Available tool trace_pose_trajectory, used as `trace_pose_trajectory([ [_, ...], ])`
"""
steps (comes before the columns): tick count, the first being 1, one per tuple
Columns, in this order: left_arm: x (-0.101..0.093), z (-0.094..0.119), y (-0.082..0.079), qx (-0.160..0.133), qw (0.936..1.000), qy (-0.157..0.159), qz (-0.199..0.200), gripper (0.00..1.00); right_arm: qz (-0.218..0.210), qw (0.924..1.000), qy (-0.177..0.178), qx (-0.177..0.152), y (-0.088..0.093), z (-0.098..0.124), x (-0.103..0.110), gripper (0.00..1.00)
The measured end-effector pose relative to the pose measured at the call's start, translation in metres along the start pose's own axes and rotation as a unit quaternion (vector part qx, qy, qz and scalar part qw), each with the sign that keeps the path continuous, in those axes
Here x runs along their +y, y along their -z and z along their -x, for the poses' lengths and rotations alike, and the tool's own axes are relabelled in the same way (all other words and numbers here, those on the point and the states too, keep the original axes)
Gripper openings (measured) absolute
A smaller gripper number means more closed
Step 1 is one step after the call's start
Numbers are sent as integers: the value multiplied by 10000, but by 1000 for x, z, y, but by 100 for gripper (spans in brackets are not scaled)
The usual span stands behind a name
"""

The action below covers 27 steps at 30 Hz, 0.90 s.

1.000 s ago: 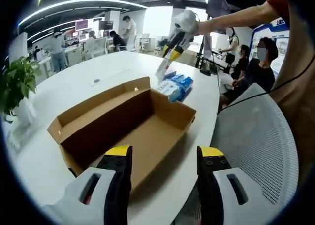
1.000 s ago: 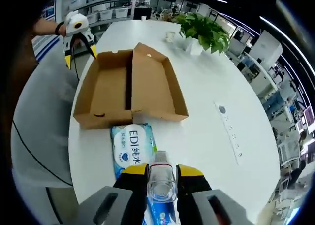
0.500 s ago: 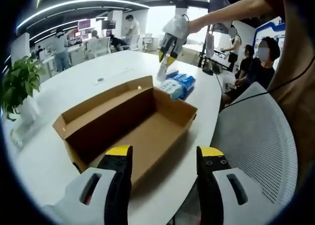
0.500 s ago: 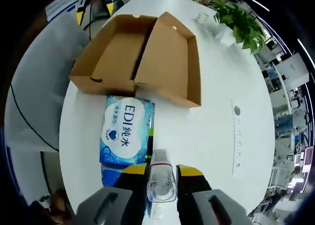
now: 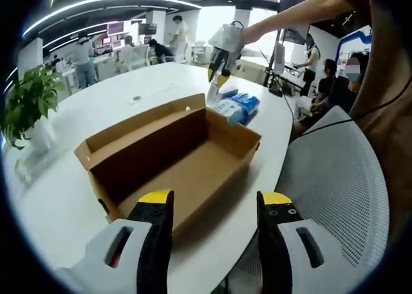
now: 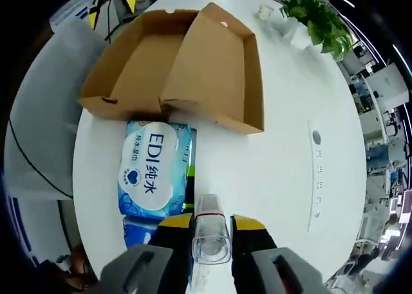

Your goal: Operate the shoe box by opening the lid, removing the specified soft item, and placing it in the target area until the item is outside and the box remains undamaged.

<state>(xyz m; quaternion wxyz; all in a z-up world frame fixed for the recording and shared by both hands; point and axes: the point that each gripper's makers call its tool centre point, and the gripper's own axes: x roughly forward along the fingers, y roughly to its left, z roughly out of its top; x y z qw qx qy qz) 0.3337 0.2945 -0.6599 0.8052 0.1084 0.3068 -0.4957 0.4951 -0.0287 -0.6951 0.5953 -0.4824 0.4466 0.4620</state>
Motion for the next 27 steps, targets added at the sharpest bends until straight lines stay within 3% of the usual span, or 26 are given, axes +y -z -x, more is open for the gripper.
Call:
trace_pose_trajectory([
  [27,0,-4,6,81,9999,28,69,51,-37,9994,-200,268,16,-19,9,18],
])
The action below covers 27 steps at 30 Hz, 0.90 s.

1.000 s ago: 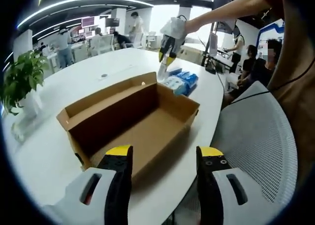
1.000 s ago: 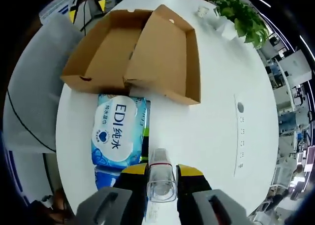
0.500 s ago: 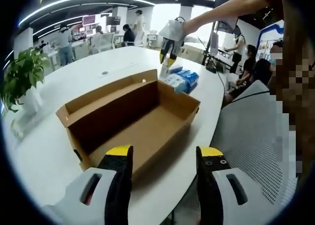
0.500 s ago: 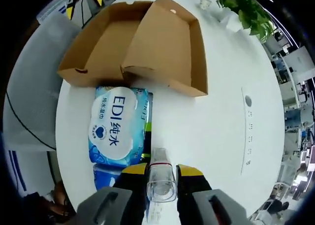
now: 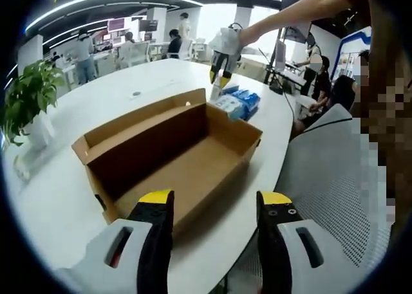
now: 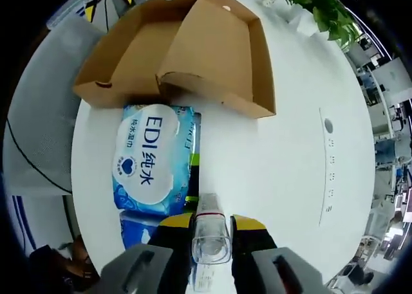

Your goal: Operate the shoe box by opening the lid, removing the specified soft item, and placing it in the target area until the item is outside and the box remains undamaged.

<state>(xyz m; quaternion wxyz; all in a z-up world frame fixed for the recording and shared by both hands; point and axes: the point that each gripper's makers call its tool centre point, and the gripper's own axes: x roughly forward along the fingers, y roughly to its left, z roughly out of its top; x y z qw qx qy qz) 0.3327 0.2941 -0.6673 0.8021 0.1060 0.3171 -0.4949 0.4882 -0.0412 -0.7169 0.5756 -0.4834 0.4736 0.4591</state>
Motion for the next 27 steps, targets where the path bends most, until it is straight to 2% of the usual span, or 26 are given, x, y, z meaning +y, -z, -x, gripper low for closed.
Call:
trace_pose_trajectory([
  [15,-1,-1,1,34,10000,17,5,49,-59,9999,133,4,3,-1,-7,19],
  [27,-1,1,1,37,10000,18,10,49,-123,9999,81,3,5,-1,-6,19],
])
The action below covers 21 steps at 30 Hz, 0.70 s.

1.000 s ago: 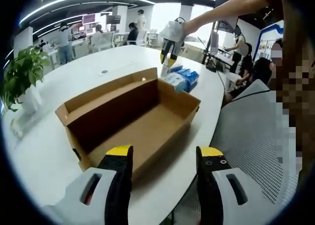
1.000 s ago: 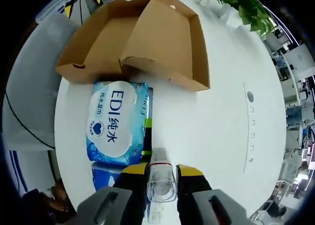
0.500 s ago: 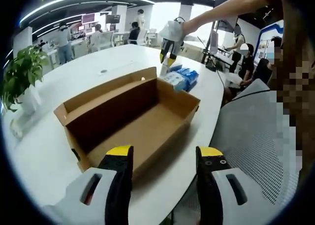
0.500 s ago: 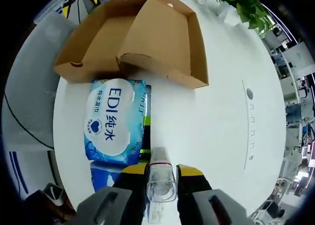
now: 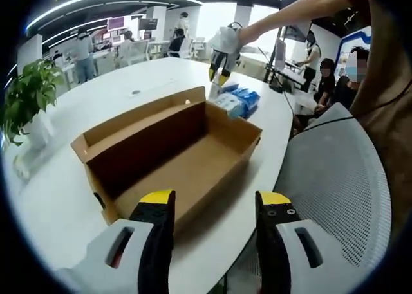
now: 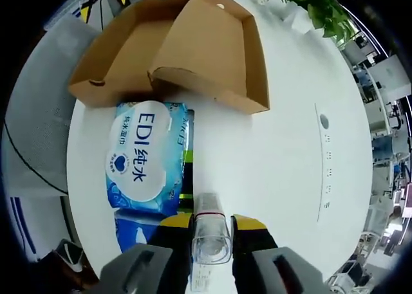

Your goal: Operate the shoe box by opening the lid, removing the specified soft item, and placing it in the target area until the item is outside and the box remains undamaged.

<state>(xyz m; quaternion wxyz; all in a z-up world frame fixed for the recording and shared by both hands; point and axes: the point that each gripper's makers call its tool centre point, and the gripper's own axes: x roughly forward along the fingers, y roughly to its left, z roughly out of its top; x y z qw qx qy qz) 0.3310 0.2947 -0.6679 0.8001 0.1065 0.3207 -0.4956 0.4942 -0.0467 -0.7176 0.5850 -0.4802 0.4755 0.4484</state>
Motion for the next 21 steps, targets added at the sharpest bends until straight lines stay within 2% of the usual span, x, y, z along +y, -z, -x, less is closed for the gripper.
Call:
trace_pose_trajectory([
  [21,-2,-2,2,32,10000,37,5,49,1,10000,91,-2,3,3,-6,23],
])
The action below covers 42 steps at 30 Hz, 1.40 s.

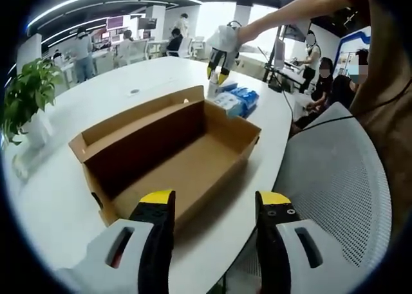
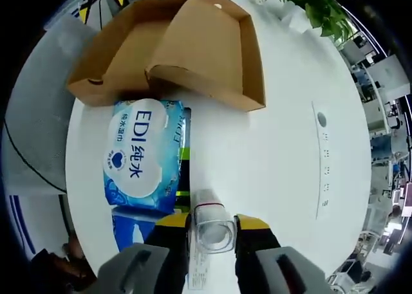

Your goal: Operate the shoe box by opening the lid, removing the specified soft item, and placing it in the target area until the item is outside and the box remains undamaged.

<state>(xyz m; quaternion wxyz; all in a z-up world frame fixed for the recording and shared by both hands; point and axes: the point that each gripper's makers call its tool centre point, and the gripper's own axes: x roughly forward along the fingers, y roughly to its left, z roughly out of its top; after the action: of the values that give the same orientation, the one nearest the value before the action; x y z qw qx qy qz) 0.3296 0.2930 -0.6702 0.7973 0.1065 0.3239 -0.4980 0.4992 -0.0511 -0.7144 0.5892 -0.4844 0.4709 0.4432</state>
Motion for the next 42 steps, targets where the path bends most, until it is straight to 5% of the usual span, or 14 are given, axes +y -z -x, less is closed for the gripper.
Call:
trace_pose_trajectory([
  [30,-5,-3,-11,-112,9999,21,-78,49,-353,9971,566,-354,1,31,-14,35],
  [36,-6,-2,-17,-214,9998,-4,-56,50,-1098,9848,958,-942,-10,53,-20,36],
  [42,-12,-2,-19,-241,9997,22,-81,50,-1351,9749,1254,-1252,-14,67,-17,36],
])
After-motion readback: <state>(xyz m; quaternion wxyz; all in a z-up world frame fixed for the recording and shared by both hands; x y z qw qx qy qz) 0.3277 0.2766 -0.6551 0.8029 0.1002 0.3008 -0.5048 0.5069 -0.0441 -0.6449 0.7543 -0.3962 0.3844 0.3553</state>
